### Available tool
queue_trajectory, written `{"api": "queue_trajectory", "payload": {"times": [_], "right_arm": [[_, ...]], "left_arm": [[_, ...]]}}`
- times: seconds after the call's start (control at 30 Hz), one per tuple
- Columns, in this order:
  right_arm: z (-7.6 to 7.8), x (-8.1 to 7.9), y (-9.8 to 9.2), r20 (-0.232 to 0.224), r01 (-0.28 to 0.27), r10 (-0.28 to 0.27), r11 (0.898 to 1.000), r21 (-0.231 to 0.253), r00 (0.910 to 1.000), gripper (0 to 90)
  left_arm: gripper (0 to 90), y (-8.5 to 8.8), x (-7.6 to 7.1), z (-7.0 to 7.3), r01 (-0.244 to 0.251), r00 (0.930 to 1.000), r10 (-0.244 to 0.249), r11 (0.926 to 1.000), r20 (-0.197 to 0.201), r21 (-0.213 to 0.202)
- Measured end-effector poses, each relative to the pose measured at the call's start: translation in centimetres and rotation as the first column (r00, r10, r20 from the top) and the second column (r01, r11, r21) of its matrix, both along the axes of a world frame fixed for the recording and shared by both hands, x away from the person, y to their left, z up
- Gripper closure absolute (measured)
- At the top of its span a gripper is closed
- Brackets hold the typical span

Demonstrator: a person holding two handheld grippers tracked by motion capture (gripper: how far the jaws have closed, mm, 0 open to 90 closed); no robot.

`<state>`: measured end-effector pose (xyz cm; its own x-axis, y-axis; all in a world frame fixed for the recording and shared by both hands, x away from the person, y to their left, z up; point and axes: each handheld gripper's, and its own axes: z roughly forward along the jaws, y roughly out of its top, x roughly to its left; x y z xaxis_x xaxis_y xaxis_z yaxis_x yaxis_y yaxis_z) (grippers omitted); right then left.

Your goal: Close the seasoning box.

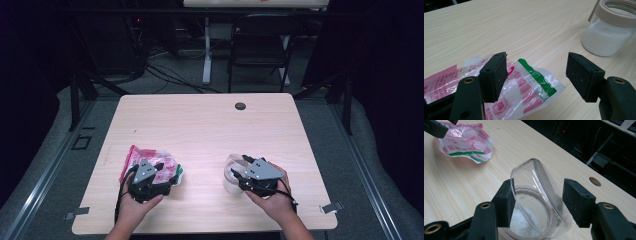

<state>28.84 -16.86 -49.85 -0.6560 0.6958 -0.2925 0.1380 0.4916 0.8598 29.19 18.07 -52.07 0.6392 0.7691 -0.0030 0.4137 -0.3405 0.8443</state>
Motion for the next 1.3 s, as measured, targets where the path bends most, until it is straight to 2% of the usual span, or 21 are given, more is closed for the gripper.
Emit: {"api": "queue_trajectory", "payload": {"times": [0.47,0.83,1.3], "right_arm": [[0.0,-0.1,0.2,0.006,-0.005,0.005,1.000,-0.012,1.0000,43.5],[-0.1,-0.4,0.8,0.012,-0.030,0.030,0.999,-0.024,0.9995,43.8],[-0.3,-0.6,1.4,-0.008,-0.051,0.051,0.998,-0.034,0.9987,44.4]], "left_arm": [[33.2,0.0,0.0,0.0,-0.001,1.0000,0.001,1.0000,0.000,0.000],[33.2,0.1,0.1,-0.1,-0.003,1.0000,0.003,1.0000,0.005,-0.003],[33.2,0.1,0.0,0.0,-0.005,1.0000,0.005,1.0000,0.008,-0.006]]}}
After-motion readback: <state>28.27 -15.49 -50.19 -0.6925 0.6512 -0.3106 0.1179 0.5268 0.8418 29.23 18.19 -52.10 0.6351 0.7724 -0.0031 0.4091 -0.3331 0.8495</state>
